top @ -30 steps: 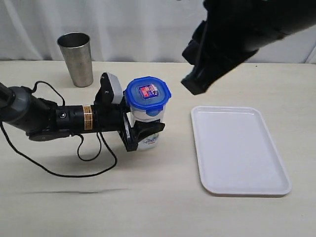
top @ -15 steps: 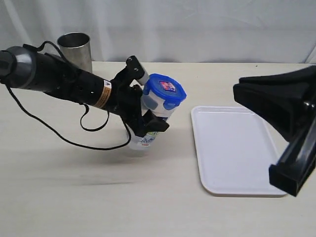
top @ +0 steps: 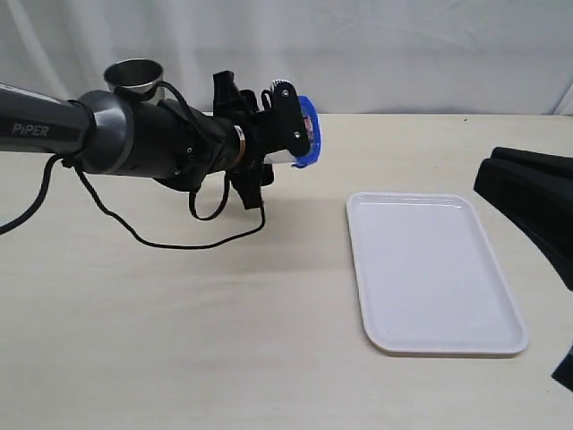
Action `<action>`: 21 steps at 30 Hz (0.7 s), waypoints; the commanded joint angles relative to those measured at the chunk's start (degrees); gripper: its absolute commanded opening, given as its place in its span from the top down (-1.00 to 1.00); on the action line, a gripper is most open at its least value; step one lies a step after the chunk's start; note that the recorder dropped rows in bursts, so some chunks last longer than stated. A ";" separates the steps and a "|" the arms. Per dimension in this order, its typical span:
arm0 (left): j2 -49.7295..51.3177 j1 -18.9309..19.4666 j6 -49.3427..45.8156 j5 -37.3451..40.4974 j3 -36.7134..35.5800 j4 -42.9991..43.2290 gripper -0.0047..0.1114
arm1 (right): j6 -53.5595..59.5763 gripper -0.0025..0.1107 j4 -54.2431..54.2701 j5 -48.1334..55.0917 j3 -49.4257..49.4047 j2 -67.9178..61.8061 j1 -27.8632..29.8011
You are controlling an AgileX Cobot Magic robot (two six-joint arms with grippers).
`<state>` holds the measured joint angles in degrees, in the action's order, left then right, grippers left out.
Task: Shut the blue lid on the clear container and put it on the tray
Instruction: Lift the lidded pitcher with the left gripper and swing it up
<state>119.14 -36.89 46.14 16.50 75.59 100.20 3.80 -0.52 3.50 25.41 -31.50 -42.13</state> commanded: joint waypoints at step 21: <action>-0.79 -5.80 -46.95 28.06 4.03 -0.26 0.92 | -0.43 0.87 0.12 1.19 -0.09 0.47 0.04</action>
<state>119.14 -41.39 -0.73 43.16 78.90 99.77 3.66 -0.52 3.87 25.41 -31.14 -42.13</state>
